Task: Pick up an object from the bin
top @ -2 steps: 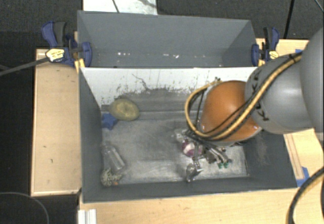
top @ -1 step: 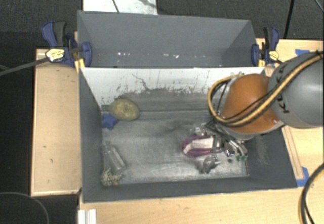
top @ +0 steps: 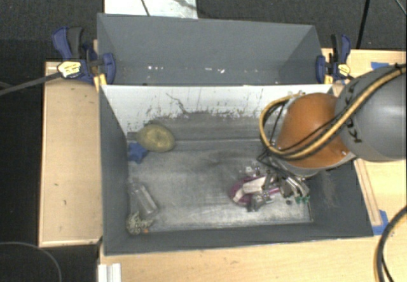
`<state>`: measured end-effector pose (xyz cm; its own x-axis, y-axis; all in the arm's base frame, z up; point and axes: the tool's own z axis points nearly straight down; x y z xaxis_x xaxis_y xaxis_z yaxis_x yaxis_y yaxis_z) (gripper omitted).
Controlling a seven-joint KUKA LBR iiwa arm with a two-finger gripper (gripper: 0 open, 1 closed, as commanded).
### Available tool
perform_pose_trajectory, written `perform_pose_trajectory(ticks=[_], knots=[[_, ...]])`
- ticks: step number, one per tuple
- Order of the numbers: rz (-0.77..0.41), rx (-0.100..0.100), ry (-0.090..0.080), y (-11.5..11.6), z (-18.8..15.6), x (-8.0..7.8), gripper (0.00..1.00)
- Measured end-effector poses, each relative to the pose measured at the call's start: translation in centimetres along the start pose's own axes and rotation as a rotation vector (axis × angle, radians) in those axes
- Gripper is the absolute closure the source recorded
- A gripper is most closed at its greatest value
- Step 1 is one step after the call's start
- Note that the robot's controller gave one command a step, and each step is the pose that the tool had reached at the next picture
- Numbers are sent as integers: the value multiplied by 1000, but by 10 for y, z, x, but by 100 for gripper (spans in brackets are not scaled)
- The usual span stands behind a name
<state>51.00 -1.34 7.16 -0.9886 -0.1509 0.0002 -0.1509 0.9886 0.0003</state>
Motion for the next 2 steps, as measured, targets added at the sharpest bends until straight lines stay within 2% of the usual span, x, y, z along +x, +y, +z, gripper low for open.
perform_pose_trajectory(ticks=[1, 2], knots=[[75, 1, -8, 7, -114, -16, 100], [94, 2, -10, -10, -185, -21, 100]])
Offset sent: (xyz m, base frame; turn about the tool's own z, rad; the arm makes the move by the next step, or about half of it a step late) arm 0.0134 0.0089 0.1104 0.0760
